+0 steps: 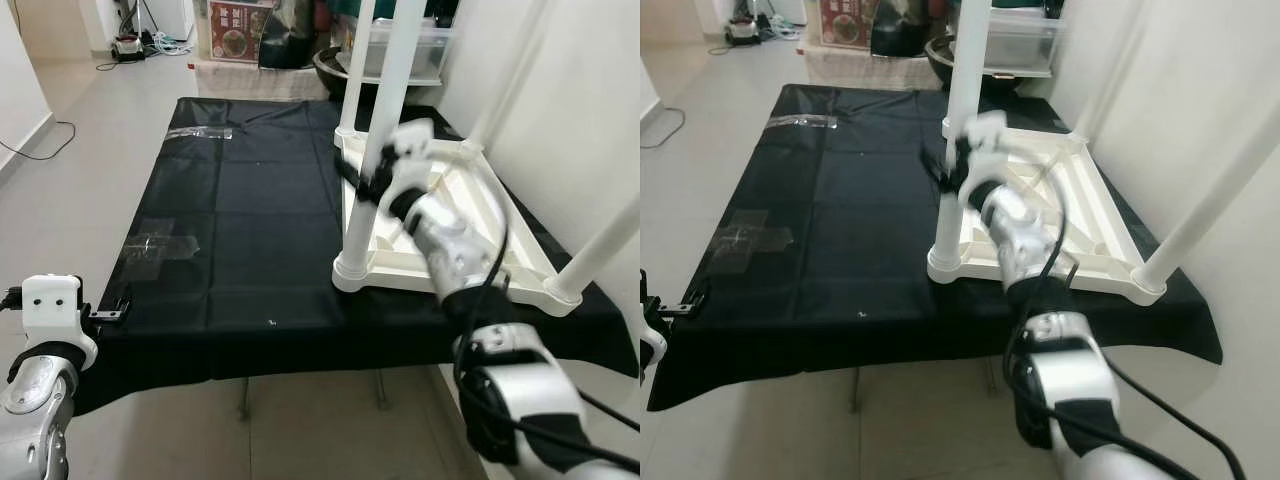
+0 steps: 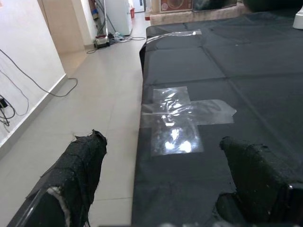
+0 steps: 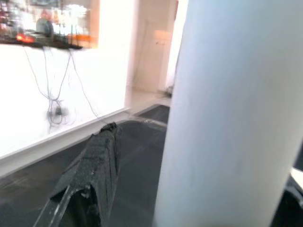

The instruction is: Building children table

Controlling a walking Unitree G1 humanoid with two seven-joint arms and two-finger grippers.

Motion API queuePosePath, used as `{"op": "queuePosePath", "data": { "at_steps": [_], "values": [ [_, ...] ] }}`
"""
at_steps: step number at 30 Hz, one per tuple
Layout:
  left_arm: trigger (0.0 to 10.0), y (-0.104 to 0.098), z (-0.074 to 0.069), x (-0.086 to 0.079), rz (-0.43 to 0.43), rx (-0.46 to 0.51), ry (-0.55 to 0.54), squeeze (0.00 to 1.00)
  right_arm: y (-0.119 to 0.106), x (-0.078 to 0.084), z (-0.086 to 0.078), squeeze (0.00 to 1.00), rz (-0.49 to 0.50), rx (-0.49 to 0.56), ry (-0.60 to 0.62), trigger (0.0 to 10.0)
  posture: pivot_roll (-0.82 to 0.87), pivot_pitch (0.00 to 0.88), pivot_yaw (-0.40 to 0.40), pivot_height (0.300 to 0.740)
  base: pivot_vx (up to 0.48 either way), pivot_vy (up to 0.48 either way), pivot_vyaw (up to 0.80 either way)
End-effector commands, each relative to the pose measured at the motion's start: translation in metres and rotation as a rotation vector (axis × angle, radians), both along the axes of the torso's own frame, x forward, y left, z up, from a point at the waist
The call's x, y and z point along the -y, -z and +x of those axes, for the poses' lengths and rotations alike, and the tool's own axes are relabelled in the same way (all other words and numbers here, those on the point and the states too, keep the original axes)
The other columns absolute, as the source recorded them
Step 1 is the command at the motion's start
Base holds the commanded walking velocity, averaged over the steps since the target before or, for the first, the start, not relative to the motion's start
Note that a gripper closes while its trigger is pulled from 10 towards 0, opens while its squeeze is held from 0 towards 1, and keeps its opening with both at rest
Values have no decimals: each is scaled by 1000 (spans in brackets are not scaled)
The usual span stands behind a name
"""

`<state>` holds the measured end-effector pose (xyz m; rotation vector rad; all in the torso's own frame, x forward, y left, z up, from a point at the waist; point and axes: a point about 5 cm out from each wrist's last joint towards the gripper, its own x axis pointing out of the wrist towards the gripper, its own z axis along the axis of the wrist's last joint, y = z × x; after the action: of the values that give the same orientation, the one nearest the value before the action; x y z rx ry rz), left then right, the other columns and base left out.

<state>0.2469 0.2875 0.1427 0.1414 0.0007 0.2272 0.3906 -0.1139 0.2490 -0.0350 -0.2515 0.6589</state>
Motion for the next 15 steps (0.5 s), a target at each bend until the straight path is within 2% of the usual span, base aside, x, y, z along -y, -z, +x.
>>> {"op": "queuePosePath", "data": {
  "at_steps": [1, 2, 3, 4, 5, 6, 7, 8, 10, 11, 12, 13, 14, 15],
  "values": [
    [10000, 4, 0, 0, -6, -16, 2, 0, 21, -10, -7, 0, -53, -58, -150, 10000, 103, 0, -107, 740, 0, 0, 0],
    [10000, 4, 0, 1, -6, -16, 2, 0, 29, -12, -12, 0, -98, -82, -248, 10000, 111, 0, -116, 740, 0, 0, 0],
    [10000, 4, 0, 1, -6, -16, 2, 0, 29, -12, -12, 0, -98, -82, -248, 10000, 111, 0, -116, 740, 0, 0, 0],
    [10000, 4, 0, 1, -7, -16, 2, 0, 38, -15, -15, 0, -130, -111, -306, 4824, 111, 0, -116, 740, 0, 0, 0],
    [10000, 4, 0, 1, -7, -16, 2, 0, 38, -15, -15, 0, -130, -111, -306, 4824, 111, 0, -116, 740, 0, 0, 0],
    [10000, 4, 0, 1, -7, -15, -1, 0, 47, -17, -9, 0, -144, -166, -213, 0, 123, 0, -127, 740, 0, 0, 0],
    [10000, 4, 0, 1, -7, -15, -1, 0, 47, -17, -9, 0, -144, -166, -213, 0, 123, 0, -127, 740, 0, 0, 0],
    [10000, 4, -1, 1, -7, -15, -4, 0, 57, -13, 3, 0, -138, -248, 41, 0, 127, 0, -131, 740, 0, 0, 0],
    [10000, 4, -1, 1, -7, -15, -4, 0, 57, -13, 3, 0, -138, -248, 41, 0, 127, 0, -131, 740, 0, 0, 0],
    [10000, 4, -2, 1, -7, -15, -8, 0, 66, 5, 13, 0, -40, -340, 413, 0, 125, 0, -130, 740, 0, 0, 0],
    [10000, 4, -3, 1, -7, -15, -10, 0, 84, 27, 10, 0, 41, -458, 776, 0, 123, 0, -126, 740, 0, 0, 0],
    [10000, 4, -3, 1, -7, -15, -10, 0, 84, 27, 10, 0, 41, -458, 776, 0, 123, 0, -126, 740, 0, 0, 0],
    [10000, 4, -4, 1, -7, -15, -11, 0, 99, 41, 3, 0, 91, -536, 990, 0, 121, 0, -125, 740, 0, 0, 0],
    [10000, 4, -4, 0, -7, -15, -10, 0, 110, 43, -6, 0, 124, -573, 1088, 0, 121, 0, -116, 740, 0, 0, 0]
  ]
}}
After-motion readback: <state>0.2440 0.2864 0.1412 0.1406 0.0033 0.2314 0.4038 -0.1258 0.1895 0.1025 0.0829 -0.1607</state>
